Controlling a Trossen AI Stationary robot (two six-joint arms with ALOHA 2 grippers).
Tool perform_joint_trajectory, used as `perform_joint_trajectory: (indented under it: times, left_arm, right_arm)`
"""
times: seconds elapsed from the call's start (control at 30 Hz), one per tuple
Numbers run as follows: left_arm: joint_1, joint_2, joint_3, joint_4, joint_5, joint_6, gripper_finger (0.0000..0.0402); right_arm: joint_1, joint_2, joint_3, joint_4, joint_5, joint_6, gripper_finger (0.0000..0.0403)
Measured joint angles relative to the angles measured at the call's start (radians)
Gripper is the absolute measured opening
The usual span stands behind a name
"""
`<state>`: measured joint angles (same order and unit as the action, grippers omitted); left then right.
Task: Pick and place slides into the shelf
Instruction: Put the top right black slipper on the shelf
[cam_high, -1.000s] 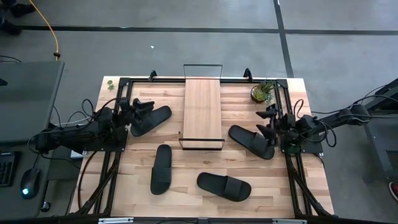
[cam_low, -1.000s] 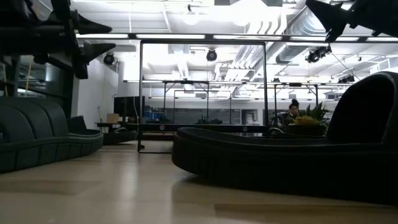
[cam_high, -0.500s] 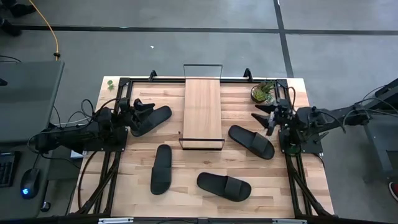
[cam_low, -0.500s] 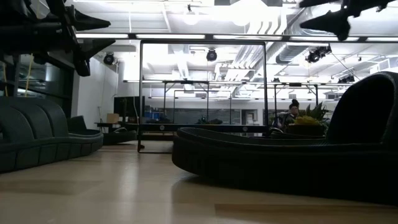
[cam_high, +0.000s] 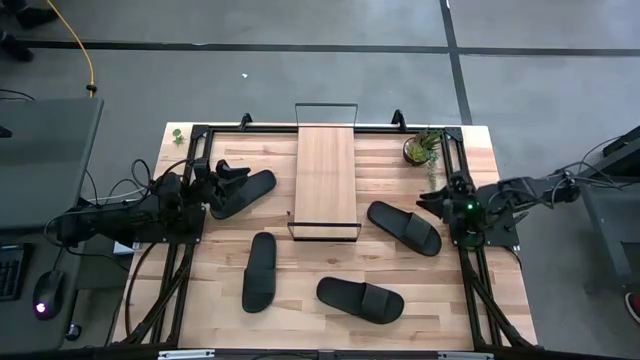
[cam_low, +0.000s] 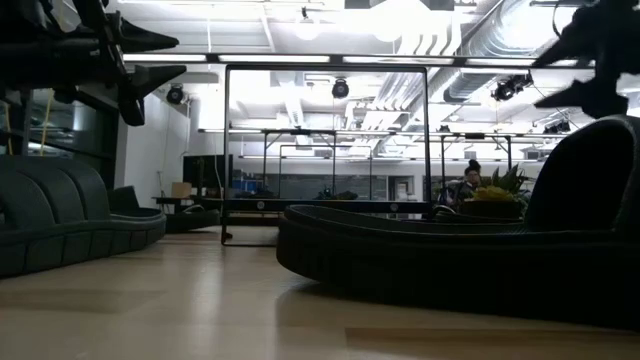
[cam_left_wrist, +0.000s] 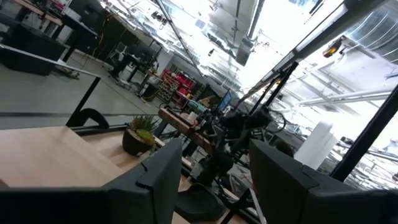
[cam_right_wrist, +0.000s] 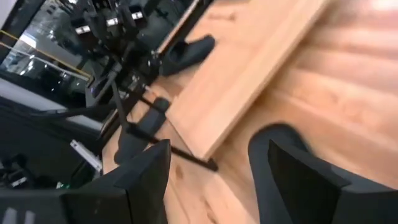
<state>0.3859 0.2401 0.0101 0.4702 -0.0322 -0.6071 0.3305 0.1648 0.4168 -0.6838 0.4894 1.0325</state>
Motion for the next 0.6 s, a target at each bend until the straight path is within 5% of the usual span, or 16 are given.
perform_joint_trajectory:
  times: [0.27,0.6]
  left_arm:
    - [0.0,0.0,0.0,-0.002,0.006,0.0,0.0172]
    - [0.0,0.0,0.0,-0.002,-0.03,0.01,0.0172]
  right_arm:
    - [0.044,0.018,-0.039,-0.129,-0.066,0.051,0.0258]
    - [-0.012,0.107,0.067,-0.136,-0.224,-0.251,0.0258]
